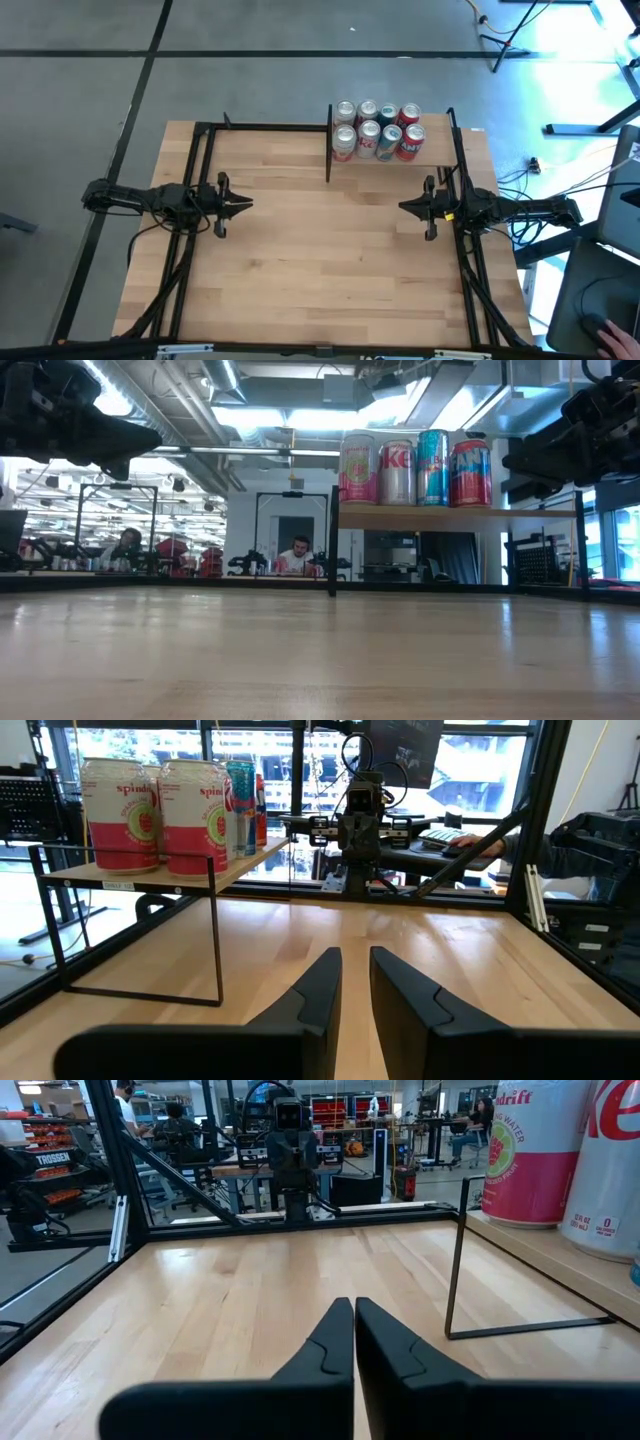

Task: Place canned beverage on shelf
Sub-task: Return to Home Position

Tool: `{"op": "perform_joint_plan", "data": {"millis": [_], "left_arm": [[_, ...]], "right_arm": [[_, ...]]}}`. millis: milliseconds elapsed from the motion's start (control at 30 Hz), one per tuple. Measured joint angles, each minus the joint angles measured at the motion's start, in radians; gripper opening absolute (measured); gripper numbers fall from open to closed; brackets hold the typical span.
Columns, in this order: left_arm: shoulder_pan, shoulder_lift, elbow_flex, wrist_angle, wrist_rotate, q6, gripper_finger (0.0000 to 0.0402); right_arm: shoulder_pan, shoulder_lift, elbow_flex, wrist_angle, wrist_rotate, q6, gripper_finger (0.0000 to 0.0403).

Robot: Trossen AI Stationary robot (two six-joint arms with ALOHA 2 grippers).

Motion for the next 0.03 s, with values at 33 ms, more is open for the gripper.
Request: {"op": "perform_joint_plan", "data": {"millis": [33], "left_arm": [[0.0,0.0,0.0,0.0,0.0,0.0,0.0048]], "right_arm": [[0.0,0.0,0.0,0.0,0.0,0.0,0.0001]]}}
